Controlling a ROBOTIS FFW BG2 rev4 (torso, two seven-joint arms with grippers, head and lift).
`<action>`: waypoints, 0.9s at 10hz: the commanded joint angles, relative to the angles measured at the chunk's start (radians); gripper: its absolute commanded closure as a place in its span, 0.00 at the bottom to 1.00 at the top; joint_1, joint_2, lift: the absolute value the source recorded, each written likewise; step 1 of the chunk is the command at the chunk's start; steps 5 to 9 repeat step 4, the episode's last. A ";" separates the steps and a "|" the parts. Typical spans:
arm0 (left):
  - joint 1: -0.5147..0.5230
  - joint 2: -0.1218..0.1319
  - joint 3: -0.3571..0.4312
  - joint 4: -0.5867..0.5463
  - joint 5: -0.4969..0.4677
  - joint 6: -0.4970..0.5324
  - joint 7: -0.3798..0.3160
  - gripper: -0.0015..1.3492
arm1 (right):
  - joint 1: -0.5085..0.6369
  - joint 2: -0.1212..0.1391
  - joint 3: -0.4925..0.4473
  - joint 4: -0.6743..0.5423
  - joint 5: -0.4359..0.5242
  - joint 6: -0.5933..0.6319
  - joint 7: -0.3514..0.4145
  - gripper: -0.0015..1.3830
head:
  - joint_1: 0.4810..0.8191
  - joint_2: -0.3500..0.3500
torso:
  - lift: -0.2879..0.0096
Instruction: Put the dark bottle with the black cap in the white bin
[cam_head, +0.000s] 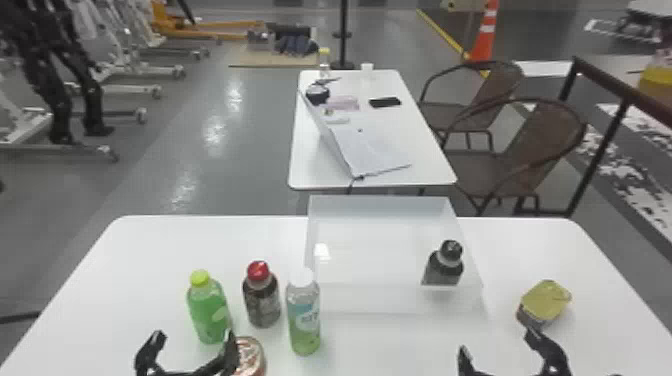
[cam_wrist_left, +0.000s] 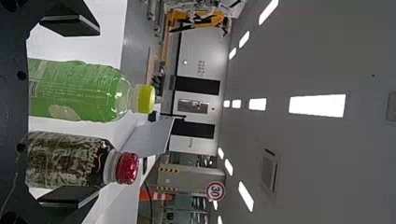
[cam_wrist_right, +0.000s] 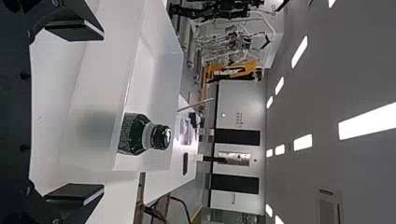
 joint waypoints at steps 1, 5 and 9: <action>-0.001 -0.004 0.003 0.000 0.000 0.003 -0.002 0.08 | 0.025 0.000 0.000 -0.046 -0.003 0.056 -0.031 0.10 | 0.20 0.50 | 0.63; -0.004 -0.004 -0.003 -0.003 0.000 0.006 -0.002 0.08 | 0.081 0.002 0.011 -0.138 0.025 0.148 -0.120 0.10 | 0.20 0.50 | 0.63; -0.004 -0.004 -0.003 -0.003 0.000 0.006 -0.002 0.08 | 0.081 0.002 0.011 -0.138 0.025 0.148 -0.120 0.10 | 0.20 0.50 | 0.63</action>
